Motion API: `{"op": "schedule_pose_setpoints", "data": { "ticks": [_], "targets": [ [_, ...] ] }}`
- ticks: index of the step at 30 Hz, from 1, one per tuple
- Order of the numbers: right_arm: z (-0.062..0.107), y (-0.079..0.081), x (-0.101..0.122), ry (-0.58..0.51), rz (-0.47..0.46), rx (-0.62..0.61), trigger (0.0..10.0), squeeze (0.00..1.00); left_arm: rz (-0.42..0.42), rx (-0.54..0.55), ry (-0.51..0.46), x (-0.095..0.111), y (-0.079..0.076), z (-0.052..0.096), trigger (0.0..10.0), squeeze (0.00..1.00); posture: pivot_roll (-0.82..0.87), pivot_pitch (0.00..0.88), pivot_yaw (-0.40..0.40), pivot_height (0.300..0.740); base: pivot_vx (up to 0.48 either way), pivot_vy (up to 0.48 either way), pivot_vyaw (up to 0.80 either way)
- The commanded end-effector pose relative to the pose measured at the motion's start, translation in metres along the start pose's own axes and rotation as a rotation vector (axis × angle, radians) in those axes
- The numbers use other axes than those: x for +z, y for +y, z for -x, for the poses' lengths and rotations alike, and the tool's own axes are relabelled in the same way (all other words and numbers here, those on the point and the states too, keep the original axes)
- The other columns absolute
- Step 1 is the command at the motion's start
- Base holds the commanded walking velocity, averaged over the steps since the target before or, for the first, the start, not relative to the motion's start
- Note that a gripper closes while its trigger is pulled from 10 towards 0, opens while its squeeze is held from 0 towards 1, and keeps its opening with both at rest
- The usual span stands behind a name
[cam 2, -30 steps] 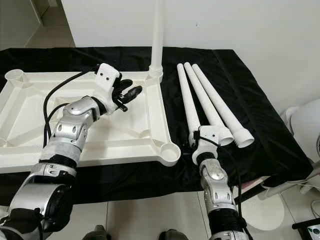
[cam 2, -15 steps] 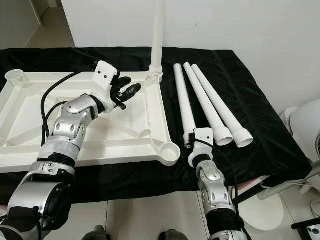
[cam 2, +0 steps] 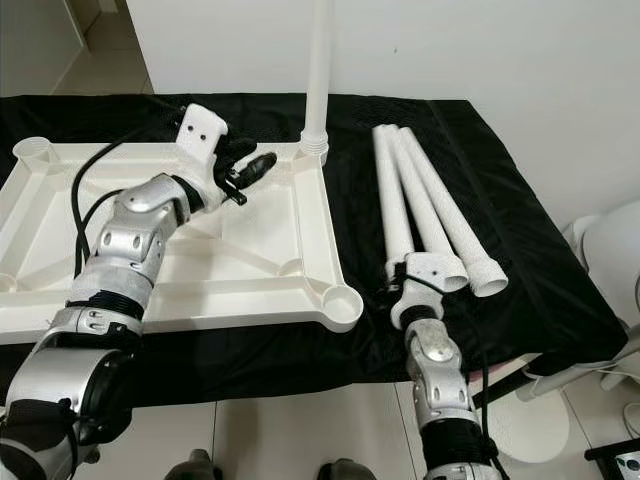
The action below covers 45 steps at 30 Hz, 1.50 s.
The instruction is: Building children table
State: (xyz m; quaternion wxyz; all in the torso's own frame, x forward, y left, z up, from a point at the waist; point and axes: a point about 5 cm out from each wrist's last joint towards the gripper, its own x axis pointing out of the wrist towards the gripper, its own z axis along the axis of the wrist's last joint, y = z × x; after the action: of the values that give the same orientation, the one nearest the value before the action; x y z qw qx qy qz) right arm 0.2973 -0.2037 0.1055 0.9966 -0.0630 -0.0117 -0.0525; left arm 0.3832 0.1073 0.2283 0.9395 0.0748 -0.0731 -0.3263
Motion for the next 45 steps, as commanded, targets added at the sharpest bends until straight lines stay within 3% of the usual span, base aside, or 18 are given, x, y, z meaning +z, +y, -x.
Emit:
{"op": "schedule_pose_setpoints", "data": {
  "ticks": [1, 3, 4, 5, 6, 10, 18, 33, 34, 37, 38, 45],
  "targets": [
    [-0.005, -0.008, 0.016, -0.071, 0.011, -0.048, 10.0, 0.00, 0.032, 0.076, -0.017, 0.005, 0.004, -0.005, 10.0, 0.00, 0.01, 0.000, -0.030, 0.740, 0.000, 0.000, 0.00],
    [-0.007, -0.011, 0.024, -0.099, 0.011, -0.061, 10.0, 0.00, 0.048, 0.067, -0.025, 0.007, 0.004, -0.007, 10.0, 0.02, 0.01, 0.000, -0.029, 0.740, 0.000, 0.000, 0.00],
    [-0.008, -0.014, 0.031, -0.126, 0.014, -0.076, 10.0, 0.00, 0.073, 0.055, -0.028, 0.009, 0.003, -0.008, 10.0, 0.65, 0.01, 0.000, -0.029, 0.740, 0.000, 0.000, 0.00],
    [-0.008, -0.014, 0.031, -0.126, 0.014, -0.076, 10.0, 0.00, 0.073, 0.055, -0.028, 0.009, 0.003, -0.008, 10.0, 0.65, 0.01, 0.000, -0.029, 0.740, 0.000, 0.000, 0.00],
    [-0.009, -0.016, 0.036, -0.154, 0.012, -0.087, 10.0, 0.00, 0.103, 0.038, -0.036, 0.010, 0.003, -0.010, 10.0, 1.00, 0.01, 0.000, -0.026, 0.740, 0.000, 0.000, 0.00],
    [-0.011, -0.013, 0.058, -0.270, -0.036, -0.043, 10.0, 0.00, 0.110, 0.014, -0.067, 0.020, 0.003, -0.014, 10.0, 1.00, 0.00, 0.000, -0.020, 0.740, 0.000, 0.000, 0.00],
    [-0.008, -0.007, 0.073, -0.368, -0.055, 0.004, 10.0, 0.00, 0.122, -0.008, -0.097, 0.029, 0.003, -0.017, 10.0, 1.00, 0.00, 0.000, -0.020, 0.740, 0.000, 0.000, 0.00],
    [-0.005, -0.003, 0.107, -0.530, 0.042, 0.058, 10.0, 0.00, 0.196, -0.085, -0.125, 0.044, -0.001, -0.022, 10.0, 1.00, 0.00, 0.000, -0.013, 0.740, 0.000, 0.000, 0.00],
    [-0.004, -0.002, 0.114, -0.562, 0.061, 0.068, 10.0, 0.00, 0.232, -0.104, -0.136, 0.048, -0.002, -0.023, 10.0, 0.03, 0.00, 0.000, -0.013, 0.740, 0.000, 0.000, 0.00],
    [-0.004, -0.001, 0.120, -0.589, 0.081, 0.077, 10.0, 0.00, 0.280, -0.127, -0.144, 0.053, -0.003, -0.024, 10.0, 0.00, 0.00, 0.000, -0.009, 0.740, 0.000, 0.000, 0.00],
    [-0.003, 0.001, 0.125, -0.616, 0.106, 0.088, 10.0, 0.00, 0.326, -0.165, -0.146, 0.056, -0.004, -0.025, 10.0, 0.00, 0.00, 0.000, -0.008, 0.740, 0.000, 0.000, 0.00],
    [0.002, 0.011, 0.138, -0.694, 0.166, 0.142, 10.0, 0.00, 0.433, -0.312, -0.163, 0.067, -0.011, -0.026, 10.0, 0.00, 0.00, 0.000, -0.007, 0.740, 0.000, 0.000, 0.00]
  ]
}}
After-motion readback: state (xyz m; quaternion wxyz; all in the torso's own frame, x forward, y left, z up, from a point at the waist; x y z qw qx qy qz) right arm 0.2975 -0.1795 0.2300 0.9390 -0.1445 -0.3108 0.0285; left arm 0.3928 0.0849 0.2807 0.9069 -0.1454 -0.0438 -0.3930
